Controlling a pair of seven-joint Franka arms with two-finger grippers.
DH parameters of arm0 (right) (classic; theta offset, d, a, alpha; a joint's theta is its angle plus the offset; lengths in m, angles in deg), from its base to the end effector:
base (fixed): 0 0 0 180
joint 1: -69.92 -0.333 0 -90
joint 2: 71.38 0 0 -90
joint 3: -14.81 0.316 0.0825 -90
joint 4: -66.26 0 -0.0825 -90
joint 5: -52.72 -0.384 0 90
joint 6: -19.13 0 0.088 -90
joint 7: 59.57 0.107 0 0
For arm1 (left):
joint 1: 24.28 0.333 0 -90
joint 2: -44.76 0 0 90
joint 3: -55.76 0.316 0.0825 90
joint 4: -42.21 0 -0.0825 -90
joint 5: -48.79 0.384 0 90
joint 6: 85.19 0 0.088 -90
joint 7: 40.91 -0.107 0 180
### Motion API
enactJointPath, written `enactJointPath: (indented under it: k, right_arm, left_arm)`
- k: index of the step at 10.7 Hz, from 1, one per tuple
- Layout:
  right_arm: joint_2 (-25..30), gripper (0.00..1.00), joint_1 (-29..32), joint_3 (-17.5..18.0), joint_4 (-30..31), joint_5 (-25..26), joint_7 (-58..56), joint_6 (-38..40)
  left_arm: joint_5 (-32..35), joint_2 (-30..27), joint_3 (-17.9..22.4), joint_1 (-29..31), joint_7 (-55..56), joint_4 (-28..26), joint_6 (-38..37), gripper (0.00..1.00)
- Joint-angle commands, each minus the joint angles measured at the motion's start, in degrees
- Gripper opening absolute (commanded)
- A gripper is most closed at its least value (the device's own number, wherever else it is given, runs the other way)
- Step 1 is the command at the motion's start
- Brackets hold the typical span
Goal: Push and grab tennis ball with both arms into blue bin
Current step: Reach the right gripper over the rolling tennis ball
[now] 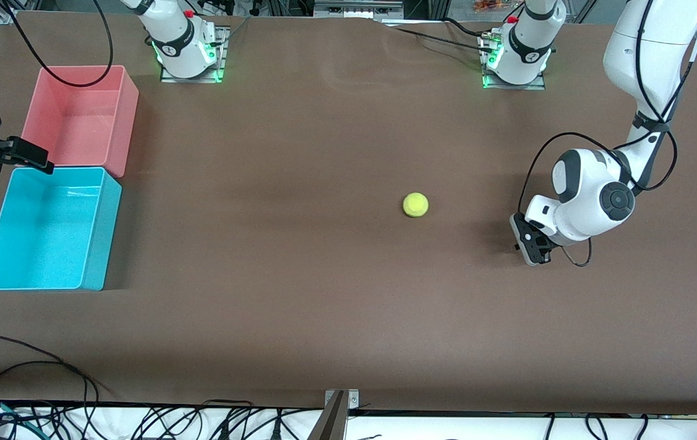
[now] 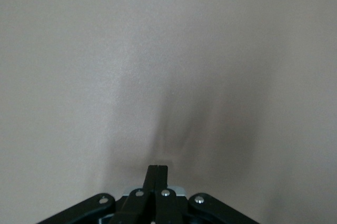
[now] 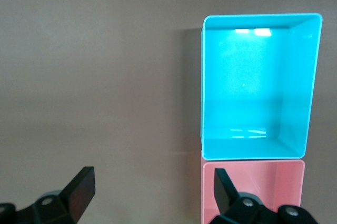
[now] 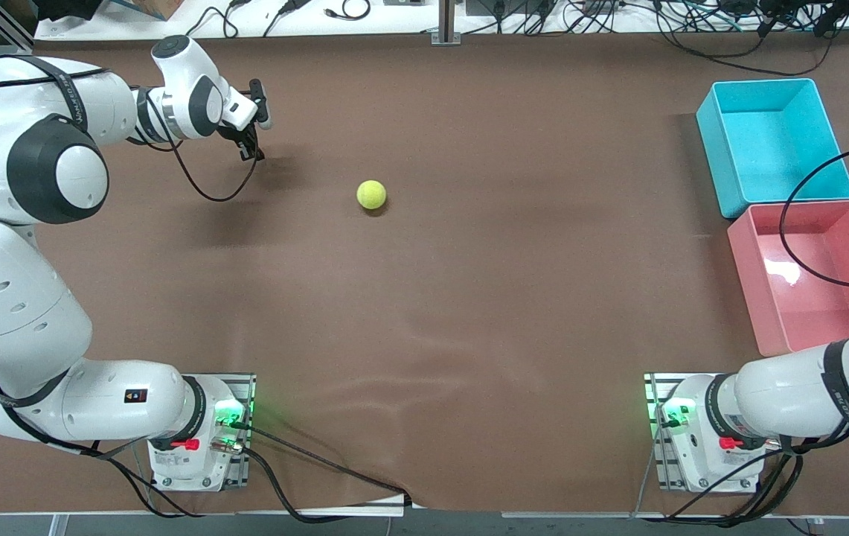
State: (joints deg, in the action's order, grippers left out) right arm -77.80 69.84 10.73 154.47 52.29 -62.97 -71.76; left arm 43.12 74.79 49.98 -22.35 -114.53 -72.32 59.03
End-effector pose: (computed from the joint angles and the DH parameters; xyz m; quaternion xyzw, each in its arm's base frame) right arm 0.5863 -0.0380 0.5767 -0.9995 0.0053 0.0324 0.0019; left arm 0.6059 -0.0387 0.1942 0.8074 -0.5876 0.0288 0.0458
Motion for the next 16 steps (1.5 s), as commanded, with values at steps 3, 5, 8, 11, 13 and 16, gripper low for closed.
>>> enactJointPath:
  k: [3, 5, 8, 11, 13, 16]
  right_arm:
    - [-5.08, 1.0, -1.31, 1.35, 0.11, -8.15, 0.5, 2.03]
    - [-5.7, 1.0, -6.04, 1.35, 2.05, -9.59, 8.19, 1.07]
    - [-6.41, 1.0, -10.19, 1.35, 4.85, -9.68, 14.55, -3.92]
    - [-6.41, 1.0, -12.65, 1.44, 9.51, -12.4, 15.97, -10.61]
    - [-6.41, 1.0, -15.62, 1.7, 11.71, -13.54, 20.16, -13.78]
    - [-5.8, 1.0, -20.38, 2.49, 18.02, -13.54, 24.14, -24.99]
  left_arm:
    - [-1.36, -1.56, 0.68, 0.18, -1.88, -1.13, -0.78, 0.0]
    - [-1.36, -1.56, 0.77, 0.18, -1.88, -1.13, -0.78, 0.0]
    - [-1.36, -1.47, 0.85, 0.27, -1.88, -1.13, -0.78, 0.0]
    - [-1.36, -1.47, 1.2, 0.27, -1.88, -1.13, -0.78, 0.0]
    - [-1.36, -1.38, 1.38, 0.27, -1.97, -1.13, -0.78, 0.0]
    - [-1.36, -1.38, 1.9, 0.36, -1.97, -1.13, -0.78, 0.0]
